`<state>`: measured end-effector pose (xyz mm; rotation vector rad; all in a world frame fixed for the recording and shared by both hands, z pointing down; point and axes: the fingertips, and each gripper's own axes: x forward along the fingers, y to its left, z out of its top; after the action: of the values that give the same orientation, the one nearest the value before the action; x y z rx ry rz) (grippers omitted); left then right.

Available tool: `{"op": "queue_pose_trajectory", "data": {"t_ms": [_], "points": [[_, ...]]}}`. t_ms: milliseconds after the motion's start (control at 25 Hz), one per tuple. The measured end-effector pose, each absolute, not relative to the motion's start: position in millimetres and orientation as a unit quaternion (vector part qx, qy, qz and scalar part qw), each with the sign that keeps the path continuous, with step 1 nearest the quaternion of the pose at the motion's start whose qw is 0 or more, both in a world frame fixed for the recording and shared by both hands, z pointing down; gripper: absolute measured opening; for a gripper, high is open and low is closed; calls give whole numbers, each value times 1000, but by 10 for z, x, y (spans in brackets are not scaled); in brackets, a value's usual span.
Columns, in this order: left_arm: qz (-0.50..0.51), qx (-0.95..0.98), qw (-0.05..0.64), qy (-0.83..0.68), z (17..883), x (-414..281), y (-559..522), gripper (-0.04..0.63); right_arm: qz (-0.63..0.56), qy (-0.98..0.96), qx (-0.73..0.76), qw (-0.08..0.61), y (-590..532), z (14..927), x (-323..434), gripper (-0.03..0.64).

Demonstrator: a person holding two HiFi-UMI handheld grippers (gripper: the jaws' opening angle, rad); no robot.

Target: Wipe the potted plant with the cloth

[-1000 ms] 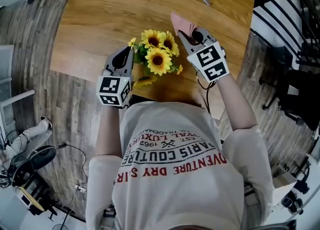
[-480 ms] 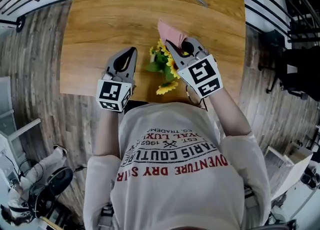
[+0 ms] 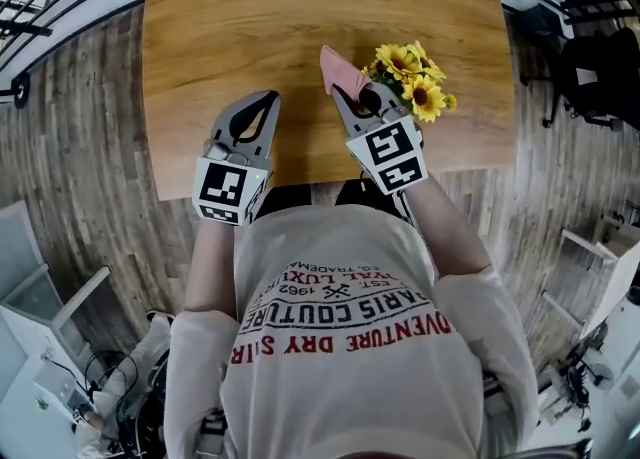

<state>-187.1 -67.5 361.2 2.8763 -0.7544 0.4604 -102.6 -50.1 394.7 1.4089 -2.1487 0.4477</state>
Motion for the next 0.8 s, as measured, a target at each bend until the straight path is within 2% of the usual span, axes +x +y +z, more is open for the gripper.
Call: {"op": "queue_pose_trajectory", "data": {"t_ms": [160,360,800], "points": [[164,952,75,-248,3822,-2189,-631,15,203,-756,560,271,-445,4398,-1180,34],[183,949,84,-243,4002,-2411,-549,15,247,-687,632,261,-376,4815,-1006,34],[183,945,113,-246,4162,-2570,-488,15,394,-527,749,85,-201,5195,-612,34]]}}
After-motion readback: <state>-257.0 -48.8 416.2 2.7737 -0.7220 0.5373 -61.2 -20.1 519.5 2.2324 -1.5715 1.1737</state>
